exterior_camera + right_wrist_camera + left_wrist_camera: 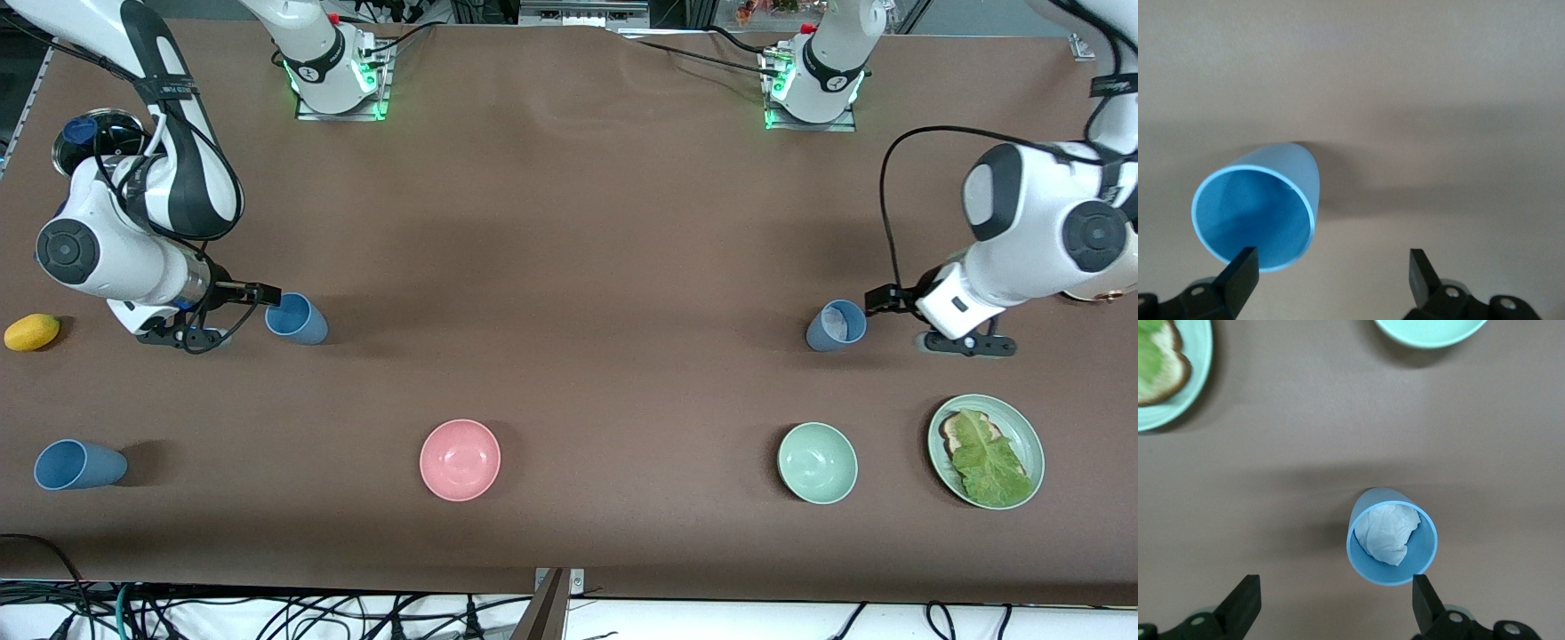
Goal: Stack blue cups with both arms
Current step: 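Reach the right gripper to one cup while the left gripper reaches the tissue cup, then close the right gripper and the left gripper on the blue cups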
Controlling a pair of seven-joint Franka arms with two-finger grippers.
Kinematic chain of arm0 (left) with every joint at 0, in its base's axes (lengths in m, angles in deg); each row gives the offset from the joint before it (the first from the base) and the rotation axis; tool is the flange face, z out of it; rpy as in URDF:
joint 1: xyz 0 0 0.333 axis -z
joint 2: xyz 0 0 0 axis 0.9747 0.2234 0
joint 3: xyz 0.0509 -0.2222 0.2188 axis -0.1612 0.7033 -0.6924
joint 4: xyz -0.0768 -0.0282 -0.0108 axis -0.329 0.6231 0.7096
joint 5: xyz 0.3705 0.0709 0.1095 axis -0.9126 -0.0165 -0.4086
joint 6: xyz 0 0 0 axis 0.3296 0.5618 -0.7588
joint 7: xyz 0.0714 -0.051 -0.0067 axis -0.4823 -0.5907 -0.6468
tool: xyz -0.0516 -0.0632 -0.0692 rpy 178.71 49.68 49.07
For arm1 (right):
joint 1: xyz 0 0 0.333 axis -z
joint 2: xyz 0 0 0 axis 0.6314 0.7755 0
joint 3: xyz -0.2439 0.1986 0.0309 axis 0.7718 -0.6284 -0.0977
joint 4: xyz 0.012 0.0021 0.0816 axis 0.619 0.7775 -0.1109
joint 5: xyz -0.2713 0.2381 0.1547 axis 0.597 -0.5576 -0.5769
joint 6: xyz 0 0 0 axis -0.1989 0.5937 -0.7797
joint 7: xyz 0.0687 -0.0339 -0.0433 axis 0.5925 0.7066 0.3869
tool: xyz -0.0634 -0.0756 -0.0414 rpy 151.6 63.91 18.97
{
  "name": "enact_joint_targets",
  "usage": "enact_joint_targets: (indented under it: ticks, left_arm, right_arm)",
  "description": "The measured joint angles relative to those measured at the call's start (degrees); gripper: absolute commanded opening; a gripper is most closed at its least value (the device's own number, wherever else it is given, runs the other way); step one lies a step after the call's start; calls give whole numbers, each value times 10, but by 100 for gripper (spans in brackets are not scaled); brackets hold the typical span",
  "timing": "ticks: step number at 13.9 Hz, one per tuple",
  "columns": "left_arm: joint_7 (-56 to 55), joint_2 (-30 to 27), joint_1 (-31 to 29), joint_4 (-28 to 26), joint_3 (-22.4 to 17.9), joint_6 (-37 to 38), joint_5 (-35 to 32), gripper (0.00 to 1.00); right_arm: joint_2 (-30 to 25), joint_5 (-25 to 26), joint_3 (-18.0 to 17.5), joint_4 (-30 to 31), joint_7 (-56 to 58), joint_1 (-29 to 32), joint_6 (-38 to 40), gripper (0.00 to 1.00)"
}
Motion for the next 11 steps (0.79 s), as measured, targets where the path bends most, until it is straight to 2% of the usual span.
enact_joint_targets:
  ticks: [1,3,4,6,7,8,11]
  left_arm:
    - [0,3,0,-14,0,-12,0,91]
    - [0,16,0,-28,0,-38,0,68]
    - [0,27,0,-31,0,-57,0,49]
    - [1,52,0,-34,0,-85,0,24]
    - [1,61,0,-34,0,-91,0,6]
    - [1,69,0,-34,0,-94,0,0]
    - [1,79,0,-34,0,-100,0,0]
  right_arm:
    - [2,0,0,0,0,0,-6,100]
    - [9,0,0,0,0,0,-16,100]
    - [12,0,0,-1,0,0,-20,100]
    - [19,0,0,-6,0,0,-22,100]
    - [22,0,0,-9,0,0,-22,100]
    - [25,0,0,-10,0,0,-23,100]
    - [35,0,0,-16,0,0,-23,100]
